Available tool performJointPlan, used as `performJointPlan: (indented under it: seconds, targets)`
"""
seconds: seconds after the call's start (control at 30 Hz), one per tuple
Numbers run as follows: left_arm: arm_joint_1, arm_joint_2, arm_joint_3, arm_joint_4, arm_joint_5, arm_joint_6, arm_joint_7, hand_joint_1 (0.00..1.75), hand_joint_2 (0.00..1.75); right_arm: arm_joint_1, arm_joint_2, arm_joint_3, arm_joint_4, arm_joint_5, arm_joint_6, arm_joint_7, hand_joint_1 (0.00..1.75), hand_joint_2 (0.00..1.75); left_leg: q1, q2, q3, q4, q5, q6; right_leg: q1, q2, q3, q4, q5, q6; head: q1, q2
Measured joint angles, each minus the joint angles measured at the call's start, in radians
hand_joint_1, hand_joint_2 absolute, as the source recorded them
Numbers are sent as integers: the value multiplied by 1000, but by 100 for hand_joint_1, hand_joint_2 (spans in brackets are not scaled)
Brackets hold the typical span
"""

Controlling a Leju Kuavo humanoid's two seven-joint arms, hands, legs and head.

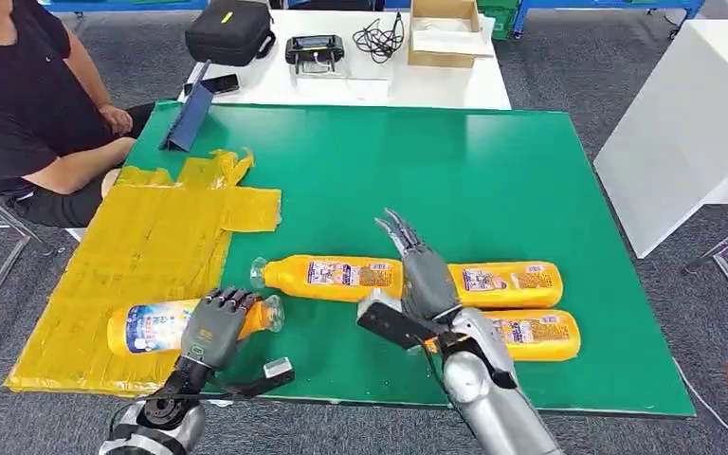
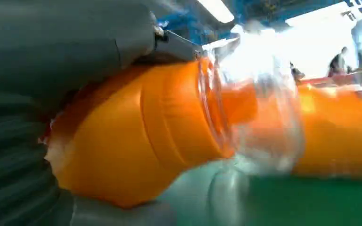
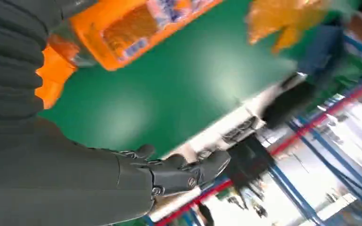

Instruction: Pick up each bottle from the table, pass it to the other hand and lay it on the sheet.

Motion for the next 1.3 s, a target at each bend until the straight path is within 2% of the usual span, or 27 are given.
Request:
performJointPlan:
  seconds: [0.03, 0.07, 0.17, 0.27, 0.33, 0.47, 0.6, 0.73, 0.93, 1.3]
  targets:
    - [-15, 2, -9, 31, -1, 10, 5, 9, 0, -21, 5, -1, 31, 1, 0, -7, 0, 175, 0, -2, 0, 0, 0, 0, 0, -2, 2, 0, 0, 0, -1, 0]
    - [-30, 5, -22, 65, -1, 15, 20, 0, 0, -38, 10, -1, 62, 2, 0, -10, 0, 175, 0, -4, 1, 0, 0, 0, 0, -3, 3, 0, 0, 0, 0, 0]
    - [-72, 16, -63, 138, 5, 4, 7, 0, 0, -85, 23, 0, 134, 18, 10, 5, 0, 175, 0, -5, 1, 0, 2, 1, 0, -7, 5, 0, 0, 0, 0, 0]
    - [-112, 30, -74, 175, 137, -85, -174, 0, 0, -151, 40, 5, 241, 87, 40, 87, 0, 175, 0, -8, 4, 0, 4, 1, -2, -8, 9, 0, 0, 0, -1, 0]
    - [-125, 40, -83, 189, 226, -164, -284, 0, 0, -198, 55, 5, 323, 94, 64, 94, 0, 175, -1, -10, 6, 0, 5, 1, -2, -10, 11, 0, 0, 0, 0, 0]
    - [-142, 58, -112, 205, 335, -272, -392, 0, 0, -279, 95, 10, 476, 112, 78, 94, 0, 175, -1, -13, 7, 0, 7, 0, -2, -12, 13, 0, 1, 0, 0, 0]
    - [-157, 90, -139, 175, 632, -472, -482, 0, 0, -332, 145, 22, 573, 114, 108, 90, 0, 175, -1, -14, 8, -1, 7, 0, -2, -13, 14, 0, 1, 0, 0, 0]
    - [-130, 149, -200, 82, 952, -630, -497, 0, 0, -348, 180, 39, 627, 125, 117, 87, 0, 175, 0, -14, 8, -1, 8, -1, 0, -13, 14, 0, 1, 0, 0, 0]
    - [-77, 211, -243, -57, 1267, -752, -497, 0, 0, -351, 214, 65, 687, 146, 119, 91, 0, 175, 1, -11, 3, 0, 9, -2, 1, -12, 6, 1, 3, -3, 0, 0]
    - [-36, 222, -236, -142, 1319, -785, -494, 0, 0, -351, 238, 85, 735, 154, 118, 103, 0, 175, 1, -10, -5, 0, 9, -2, 0, -12, -3, 1, 3, -3, 0, 0]
